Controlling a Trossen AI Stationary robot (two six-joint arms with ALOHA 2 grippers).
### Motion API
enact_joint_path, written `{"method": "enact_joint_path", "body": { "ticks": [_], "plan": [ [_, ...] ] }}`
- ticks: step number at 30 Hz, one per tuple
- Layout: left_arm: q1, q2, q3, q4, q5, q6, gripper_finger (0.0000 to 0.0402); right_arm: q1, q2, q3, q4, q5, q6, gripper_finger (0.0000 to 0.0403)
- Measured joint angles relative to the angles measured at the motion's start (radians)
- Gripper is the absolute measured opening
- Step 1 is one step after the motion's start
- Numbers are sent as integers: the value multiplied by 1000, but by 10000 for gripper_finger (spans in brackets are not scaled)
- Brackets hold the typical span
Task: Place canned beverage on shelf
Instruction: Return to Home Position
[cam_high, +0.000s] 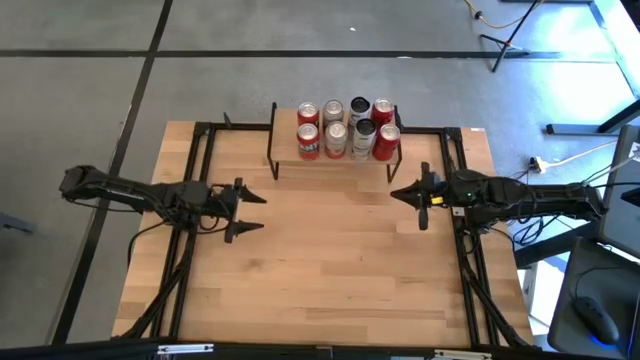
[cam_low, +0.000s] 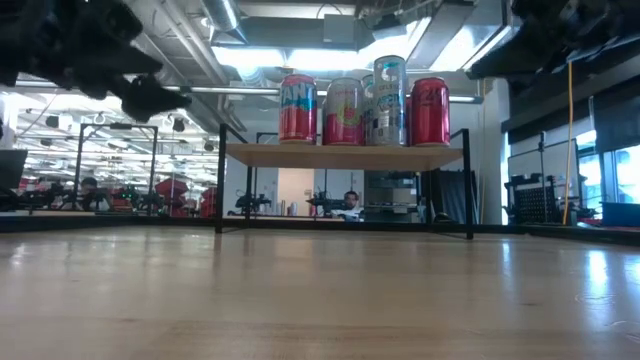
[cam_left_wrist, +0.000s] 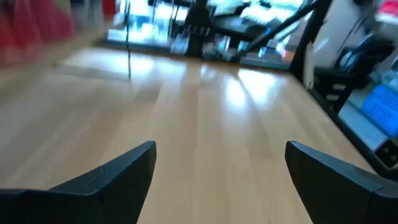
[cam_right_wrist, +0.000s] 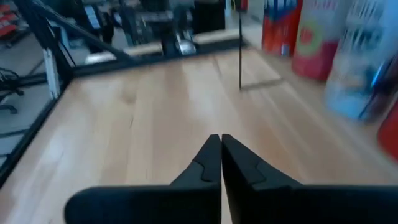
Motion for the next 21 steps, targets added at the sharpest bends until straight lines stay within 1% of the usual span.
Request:
{"method": "enact_joint_path", "body": {
  "ticks": [2, 4, 8, 11, 13, 15, 18, 21],
  "plan": [
    [0, -15, -43, 103, 13, 50, 348, 1, -30, 0, 6, -16, -34, 3],
    [0, -33, -90, 201, 21, 91, 348, 1, -60, 0, -2, -53, -51, 3],
    [0, -83, -181, 331, 22, 89, 348, 1, -134, 0, -46, -50, -52, 3],
    [0, -112, -189, 289, 29, 74, 348, 1, -183, 0, -100, -40, -50, 3],
    [0, -119, -189, 292, 30, 90, 348, 0, -218, -10, -103, -39, -57, 3],
    [0, -124, -189, 295, 30, 94, 348, 0, -260, -55, -57, -47, -58, 3],
    [0, -128, -189, 294, 37, 94, 348, 0, -333, -155, 47, -90, -42, 3],
    [0, -129, -189, 294, 61, 94, 348, 0, -403, -229, 71, -112, -22, 3]
  ]
}}
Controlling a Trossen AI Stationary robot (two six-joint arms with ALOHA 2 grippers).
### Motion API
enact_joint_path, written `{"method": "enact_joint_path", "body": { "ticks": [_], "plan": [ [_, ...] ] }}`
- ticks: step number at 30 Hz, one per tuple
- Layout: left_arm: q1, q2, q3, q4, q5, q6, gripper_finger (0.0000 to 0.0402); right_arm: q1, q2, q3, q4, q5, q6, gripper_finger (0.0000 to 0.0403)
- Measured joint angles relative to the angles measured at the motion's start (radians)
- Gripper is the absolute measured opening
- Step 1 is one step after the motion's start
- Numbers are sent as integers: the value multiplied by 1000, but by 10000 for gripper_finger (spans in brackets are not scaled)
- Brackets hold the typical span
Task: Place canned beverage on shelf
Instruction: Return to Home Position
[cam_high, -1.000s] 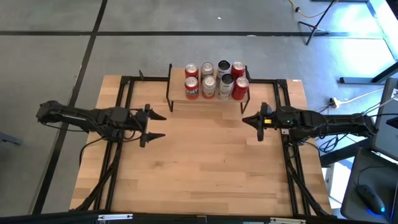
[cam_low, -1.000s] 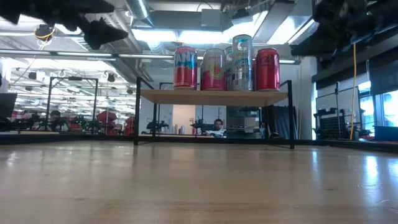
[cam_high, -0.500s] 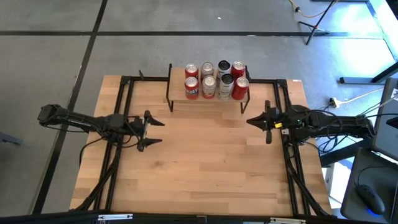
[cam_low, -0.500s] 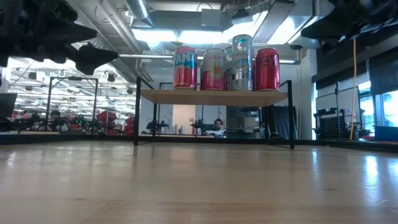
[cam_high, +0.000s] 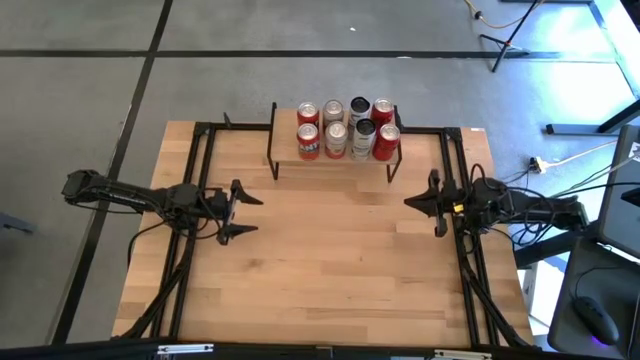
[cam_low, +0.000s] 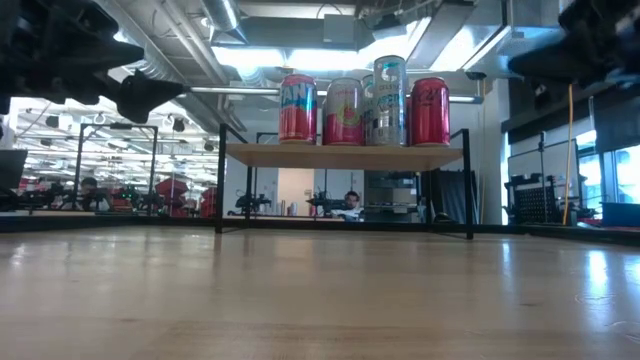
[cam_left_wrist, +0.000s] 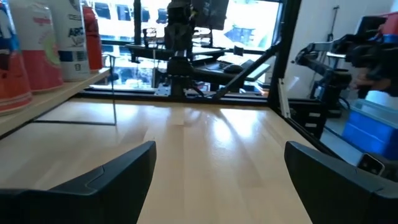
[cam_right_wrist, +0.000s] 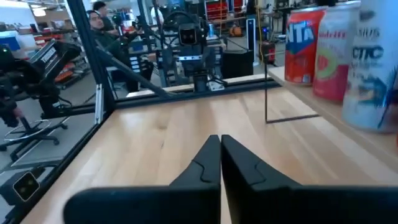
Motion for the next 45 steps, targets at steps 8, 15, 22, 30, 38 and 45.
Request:
{"method": "enact_joint_path", "body": {
  "ticks": [8, 15, 22, 30, 38, 45],
  "plan": [
    [0, 0, 0, -2, 21, 9, 348, 0, -158, -132, -8, 44, 24, 3],
    [0, -1, 0, -10, 32, 19, 348, 0, -174, -196, 69, 41, 51, 3],
    [0, -1, 0, -14, 38, -26, 348, 0, -163, -215, 116, 35, 98, 3],
    [0, -1, 0, -14, 37, -26, 348, 0, -163, -215, 113, 35, 103, 3],
    [0, -1, 0, -14, 37, -26, 348, 0, -163, -215, 112, 28, 103, 3],
    [0, -1, 0, -14, 37, -26, 348, 0, -163, -215, 111, 28, 103, 3]
  ]
}}
